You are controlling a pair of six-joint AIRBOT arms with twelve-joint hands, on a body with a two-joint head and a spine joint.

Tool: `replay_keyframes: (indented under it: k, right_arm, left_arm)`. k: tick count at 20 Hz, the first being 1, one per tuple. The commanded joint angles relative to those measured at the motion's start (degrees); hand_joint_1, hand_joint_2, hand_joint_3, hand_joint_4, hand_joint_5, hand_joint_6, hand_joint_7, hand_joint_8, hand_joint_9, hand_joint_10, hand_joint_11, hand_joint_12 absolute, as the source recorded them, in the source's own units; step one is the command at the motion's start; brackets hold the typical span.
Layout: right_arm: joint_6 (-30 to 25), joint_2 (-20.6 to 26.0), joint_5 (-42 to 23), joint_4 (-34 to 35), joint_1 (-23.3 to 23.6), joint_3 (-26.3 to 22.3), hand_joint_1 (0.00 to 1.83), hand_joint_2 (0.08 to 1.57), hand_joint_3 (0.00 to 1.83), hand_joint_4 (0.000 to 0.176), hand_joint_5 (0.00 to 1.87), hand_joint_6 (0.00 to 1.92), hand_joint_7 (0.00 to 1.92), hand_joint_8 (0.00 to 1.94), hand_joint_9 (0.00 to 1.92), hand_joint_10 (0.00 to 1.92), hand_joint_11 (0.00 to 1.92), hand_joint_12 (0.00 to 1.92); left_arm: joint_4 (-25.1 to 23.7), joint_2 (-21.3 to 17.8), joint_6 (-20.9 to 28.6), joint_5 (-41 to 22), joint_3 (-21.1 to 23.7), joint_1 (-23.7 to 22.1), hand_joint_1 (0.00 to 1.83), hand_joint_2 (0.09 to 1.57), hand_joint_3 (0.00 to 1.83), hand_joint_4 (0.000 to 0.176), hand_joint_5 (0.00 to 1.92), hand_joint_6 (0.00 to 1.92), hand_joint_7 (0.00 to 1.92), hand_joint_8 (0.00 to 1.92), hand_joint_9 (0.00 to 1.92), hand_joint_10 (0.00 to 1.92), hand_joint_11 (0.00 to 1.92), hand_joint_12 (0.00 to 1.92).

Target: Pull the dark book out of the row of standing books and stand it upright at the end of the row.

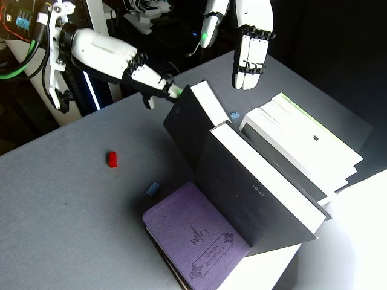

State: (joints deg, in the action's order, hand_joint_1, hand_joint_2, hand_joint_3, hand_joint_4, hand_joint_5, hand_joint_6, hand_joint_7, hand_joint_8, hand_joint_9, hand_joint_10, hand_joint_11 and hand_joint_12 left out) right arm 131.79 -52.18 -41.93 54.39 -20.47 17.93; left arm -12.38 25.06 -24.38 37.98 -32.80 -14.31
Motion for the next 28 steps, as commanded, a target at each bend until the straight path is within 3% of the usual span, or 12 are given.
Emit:
replay_keyframes:
  k: [1,2,4,10,14,16,19,20,22,26,27,28]
  right_arm:
    - [-0.56,0.23,-3.72,-2.68,-0.23,-0.17,0.02,1.25,0.00,0.000,1.04,0.01,0.27,0.02,0.00,0.00,0.00,0.00]
    - [-0.67,0.09,-3.15,-2.68,-0.63,-0.09,0.02,1.25,0.00,0.000,1.05,0.01,0.28,0.02,0.00,0.00,0.00,0.00]
    - [-1.02,-0.24,-2.71,-2.68,-1.78,0.07,0.00,1.25,0.00,0.000,1.03,0.00,0.24,0.00,0.00,0.00,0.00,0.00]
    - [-2.33,-1.37,-0.87,-2.69,-3.39,2.29,0.01,1.26,0.00,0.000,1.04,0.02,0.28,0.02,0.01,0.00,0.00,0.00]
    - [-2.88,-2.20,-0.23,-2.71,-4.34,3.99,0.00,1.24,0.00,0.000,1.01,0.00,0.25,0.00,0.00,0.00,0.00,0.00]
    - [-2.83,-2.43,-0.07,-2.96,-5.15,4.06,0.01,1.26,0.01,0.000,1.03,0.01,0.29,0.01,0.00,0.00,0.00,0.00]
    - [-3.23,-2.73,-0.03,-4.36,-6.20,4.00,0.00,1.25,0.00,0.000,1.02,0.01,0.25,0.00,0.00,0.00,0.00,0.00]
    - [-3.78,-2.71,-0.04,-4.57,-6.24,3.93,0.00,1.26,0.00,0.000,1.03,0.01,0.27,0.01,0.00,0.00,0.00,0.00]
    - [-3.70,-2.32,-1.14,-4.57,-6.08,2.65,0.00,1.25,0.00,0.000,1.03,0.01,0.26,0.00,0.00,0.00,0.00,0.00]
    - [-1.16,-1.06,-4.55,-4.58,-5.77,-1.46,0.01,1.25,0.00,0.000,1.04,0.01,0.29,0.02,0.02,0.01,0.00,0.00]
    - [-0.82,-0.67,-5.51,-4.58,-5.75,-2.30,0.00,1.25,0.00,0.000,1.02,0.01,0.27,0.00,0.01,0.00,0.00,0.00]
    - [-0.73,-0.02,-6.40,-4.57,-5.60,-3.16,0.00,1.25,0.00,0.000,1.04,0.01,0.30,0.01,0.01,0.00,0.00,0.00]
  left_arm:
    - [-0.49,-0.41,0.09,-4.92,0.14,-0.93,0.14,1.33,0.00,0.010,0.25,0.00,0.27,0.00,0.30,0.00,0.38,0.00]
    - [-0.49,-0.41,0.09,-4.92,0.14,-0.93,0.15,1.33,0.00,0.008,0.24,0.00,0.26,0.00,0.30,0.00,0.37,0.00]
    - [-0.49,-0.41,0.09,-4.92,0.14,-0.93,0.12,1.31,0.00,0.026,0.27,0.01,0.30,0.01,0.34,0.01,0.43,0.02]
    - [-0.49,-0.42,0.09,-4.84,0.14,-0.93,0.14,1.33,0.00,0.004,0.22,0.00,0.25,0.00,0.29,0.00,0.38,0.00]
    - [-0.49,-0.42,0.09,-4.84,0.14,-0.93,0.15,1.31,0.00,0.017,0.28,0.02,0.29,0.01,0.33,0.01,0.43,0.02]
    - [-0.49,-0.43,0.09,-4.77,0.14,-0.92,0.18,1.33,0.00,0.007,0.23,0.00,0.26,0.00,0.29,0.00,0.37,0.00]
    - [-0.49,-0.55,0.09,-4.76,0.14,-0.94,0.10,1.32,0.00,0.021,0.25,0.01,0.27,0.00,0.32,0.01,0.41,0.01]
    - [-0.49,-0.64,0.09,-4.76,0.15,-0.94,0.13,1.33,0.00,0.012,0.25,0.00,0.27,0.00,0.31,0.00,0.39,0.00]
    - [-0.49,-0.73,0.09,-4.76,0.20,-0.95,0.14,1.32,0.00,0.023,0.26,0.01,0.28,0.01,0.33,0.01,0.42,0.02]
    - [-0.49,-0.73,0.09,-4.76,0.21,-1.22,0.18,1.33,0.00,0.002,0.23,0.00,0.26,0.00,0.29,0.00,0.37,0.00]
    - [-0.50,-0.73,0.09,-4.76,0.20,-1.22,0.19,1.30,0.00,0.020,0.31,0.01,0.31,0.01,0.36,0.01,0.45,0.02]
    - [-0.50,-0.73,0.09,-4.76,0.21,-1.23,0.15,1.33,0.01,0.011,0.24,0.00,0.26,0.00,0.30,0.00,0.38,0.00]
